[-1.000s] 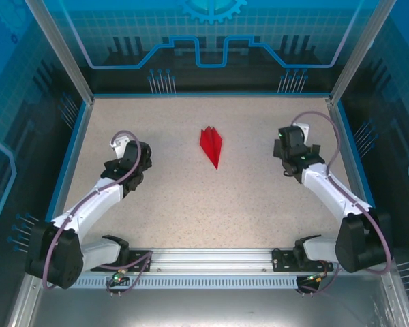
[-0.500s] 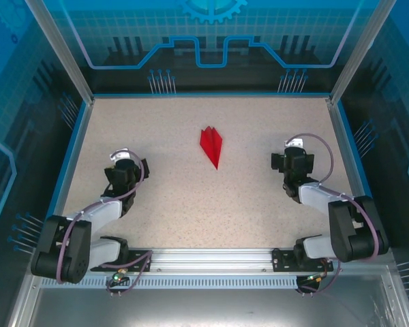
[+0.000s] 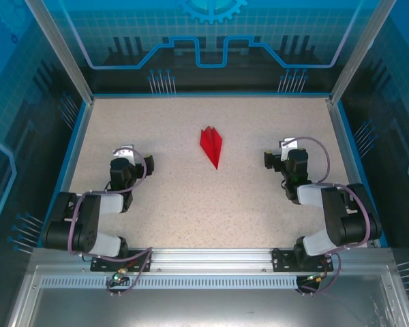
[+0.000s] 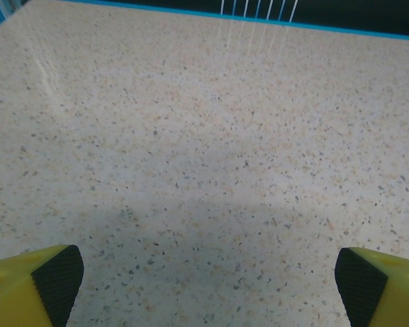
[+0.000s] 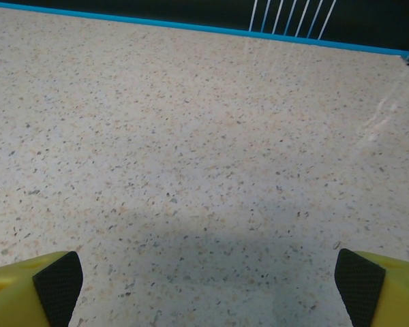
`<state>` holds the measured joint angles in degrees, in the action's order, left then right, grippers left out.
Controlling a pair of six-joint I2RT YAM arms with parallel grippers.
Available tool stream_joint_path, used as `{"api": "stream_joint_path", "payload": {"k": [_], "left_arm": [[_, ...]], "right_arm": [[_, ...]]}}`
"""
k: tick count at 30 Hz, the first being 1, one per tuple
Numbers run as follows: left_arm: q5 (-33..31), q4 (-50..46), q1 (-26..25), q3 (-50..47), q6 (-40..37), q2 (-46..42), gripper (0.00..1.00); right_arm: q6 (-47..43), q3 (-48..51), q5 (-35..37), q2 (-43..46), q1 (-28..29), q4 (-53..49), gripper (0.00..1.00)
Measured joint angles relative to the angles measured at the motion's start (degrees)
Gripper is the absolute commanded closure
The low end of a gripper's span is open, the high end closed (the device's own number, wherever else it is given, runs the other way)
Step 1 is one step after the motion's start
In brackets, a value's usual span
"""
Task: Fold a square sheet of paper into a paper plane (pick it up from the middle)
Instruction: Reset both arms
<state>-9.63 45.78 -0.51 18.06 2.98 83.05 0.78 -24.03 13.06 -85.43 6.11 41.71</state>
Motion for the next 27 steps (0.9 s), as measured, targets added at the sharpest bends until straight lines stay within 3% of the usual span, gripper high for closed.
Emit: {"api": "stream_joint_path", "payload": {"k": [5,27], "left_arm": [[1.05,0.31,0.15,2.19,0.02,3.39,0.01],[4.17,-1.84,0.02,4.96,-1.9,3.39,0.01]], "right_arm": [[-0.04,0.37,-2.03,-0.11,-0.13,0.63,0.01],[-0.02,0.37,-3.69,-0.11,-0.55,0.81,0.01]]}}
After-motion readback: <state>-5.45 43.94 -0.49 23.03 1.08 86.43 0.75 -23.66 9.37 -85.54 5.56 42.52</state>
